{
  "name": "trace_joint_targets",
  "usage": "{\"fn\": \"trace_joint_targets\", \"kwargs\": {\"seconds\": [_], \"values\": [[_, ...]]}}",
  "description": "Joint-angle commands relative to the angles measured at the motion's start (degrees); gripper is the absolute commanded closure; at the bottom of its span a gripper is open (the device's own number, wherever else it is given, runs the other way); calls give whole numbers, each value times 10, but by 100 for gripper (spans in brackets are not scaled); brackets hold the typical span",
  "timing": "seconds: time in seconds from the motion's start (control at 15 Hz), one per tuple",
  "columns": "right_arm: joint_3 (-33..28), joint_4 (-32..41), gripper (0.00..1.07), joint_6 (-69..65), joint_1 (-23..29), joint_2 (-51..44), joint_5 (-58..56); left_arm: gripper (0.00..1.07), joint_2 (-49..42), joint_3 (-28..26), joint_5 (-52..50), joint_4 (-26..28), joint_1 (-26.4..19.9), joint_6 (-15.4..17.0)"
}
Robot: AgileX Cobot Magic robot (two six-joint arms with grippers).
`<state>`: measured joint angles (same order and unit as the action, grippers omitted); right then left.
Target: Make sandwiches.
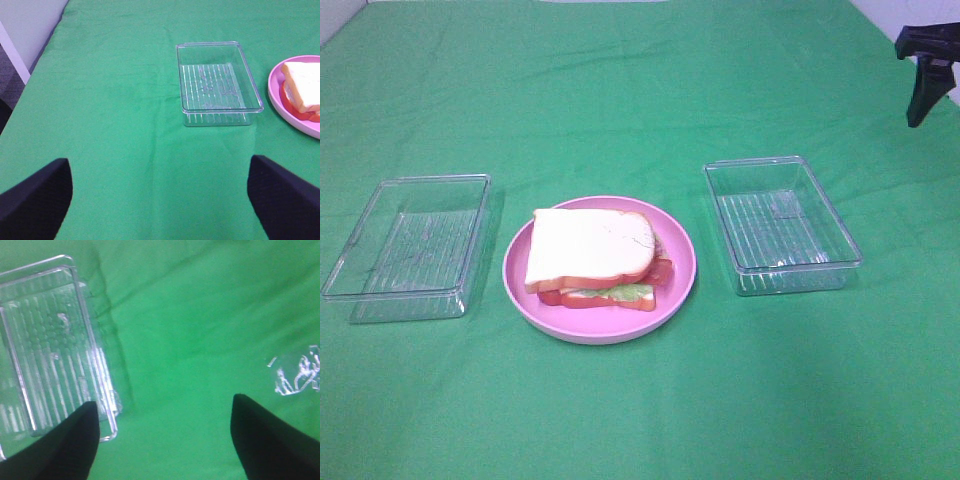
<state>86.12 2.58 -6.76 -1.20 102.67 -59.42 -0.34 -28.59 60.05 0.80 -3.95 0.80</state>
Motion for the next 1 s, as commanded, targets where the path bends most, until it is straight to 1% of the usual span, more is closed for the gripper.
{"fn": "trace_joint_targets", "kwargs": {"seconds": [0.07,0.27,0.33,0.47,0.53,0.6,0.67,0.87,0.93,1.0], "values": [[3,-34,36,28,-11,-2,-35,18,-12,1,-3,2,1,2],[2,-30,36,41,-18,-7,-80,18,-12,1,-3,2,1,2],[-10,-32,36,41,-18,-23,-88,18,-12,1,-3,2,1,2],[-57,-33,36,40,-18,-72,-88,18,-12,1,-3,2,1,2],[-95,-33,36,40,-18,-109,-91,18,-12,1,-3,2,1,2],[-181,-33,36,40,-18,-201,-91,18,-12,1,-3,2,1,2],[-204,-33,36,40,-18,-230,-88,18,-12,1,-3,2,1,2],[-324,-30,36,62,-18,-409,-45,18,-12,1,-3,2,1,2],[-344,-30,36,68,-18,-435,-37,18,-12,1,-3,2,1,2],[-405,-30,36,72,-18,-550,-30,18,-12,1,-3,2,1,2]]}}
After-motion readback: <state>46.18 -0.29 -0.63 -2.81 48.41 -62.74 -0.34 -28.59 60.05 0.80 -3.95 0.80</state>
